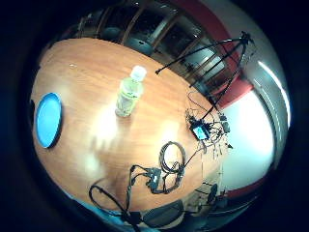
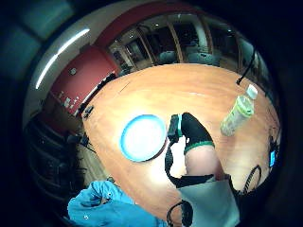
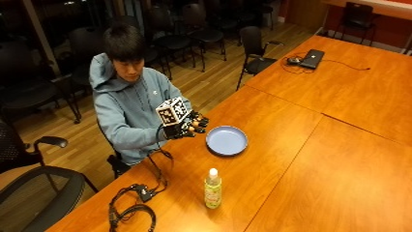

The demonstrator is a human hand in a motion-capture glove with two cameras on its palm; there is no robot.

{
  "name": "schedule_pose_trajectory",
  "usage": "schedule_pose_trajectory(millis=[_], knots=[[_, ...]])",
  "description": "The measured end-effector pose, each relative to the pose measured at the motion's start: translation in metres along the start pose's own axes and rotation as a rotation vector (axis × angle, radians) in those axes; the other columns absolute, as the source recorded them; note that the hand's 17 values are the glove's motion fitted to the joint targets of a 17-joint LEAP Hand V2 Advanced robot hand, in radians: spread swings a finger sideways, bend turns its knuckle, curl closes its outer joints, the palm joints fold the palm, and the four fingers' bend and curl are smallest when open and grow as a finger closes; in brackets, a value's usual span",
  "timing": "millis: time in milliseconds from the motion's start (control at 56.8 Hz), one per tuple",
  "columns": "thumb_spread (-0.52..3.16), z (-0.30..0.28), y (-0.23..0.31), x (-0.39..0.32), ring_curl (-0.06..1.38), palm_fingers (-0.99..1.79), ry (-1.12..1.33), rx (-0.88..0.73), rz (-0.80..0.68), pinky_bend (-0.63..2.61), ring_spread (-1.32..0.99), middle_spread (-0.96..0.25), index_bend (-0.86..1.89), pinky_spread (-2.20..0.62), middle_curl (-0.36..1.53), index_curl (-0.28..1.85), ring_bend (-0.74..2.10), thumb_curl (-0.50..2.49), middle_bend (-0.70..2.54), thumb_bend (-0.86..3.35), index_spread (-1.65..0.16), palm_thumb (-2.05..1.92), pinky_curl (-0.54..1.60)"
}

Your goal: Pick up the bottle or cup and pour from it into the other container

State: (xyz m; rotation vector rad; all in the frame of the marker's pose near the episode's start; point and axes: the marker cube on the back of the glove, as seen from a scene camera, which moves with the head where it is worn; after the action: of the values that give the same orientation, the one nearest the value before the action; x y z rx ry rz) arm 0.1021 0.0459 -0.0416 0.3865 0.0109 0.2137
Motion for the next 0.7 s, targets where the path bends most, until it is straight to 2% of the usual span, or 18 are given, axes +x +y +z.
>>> schedule_pose_trajectory(millis=[422,704], knots=[[1.04,0.022,0.013,0.084,0.28,0.1,-0.042,0.053,0.122,0.53,0.13,0.01,0.15,0.24,0.28,0.28,0.37,0.46,0.19,-0.03,-0.36,0.65,0.26],[1.03,0.053,0.023,0.12,0.29,0.08,-0.232,0.108,0.212,0.55,0.13,0.03,0.11,0.24,0.31,0.24,0.4,0.46,0.21,-0.03,-0.32,0.62,0.26]])
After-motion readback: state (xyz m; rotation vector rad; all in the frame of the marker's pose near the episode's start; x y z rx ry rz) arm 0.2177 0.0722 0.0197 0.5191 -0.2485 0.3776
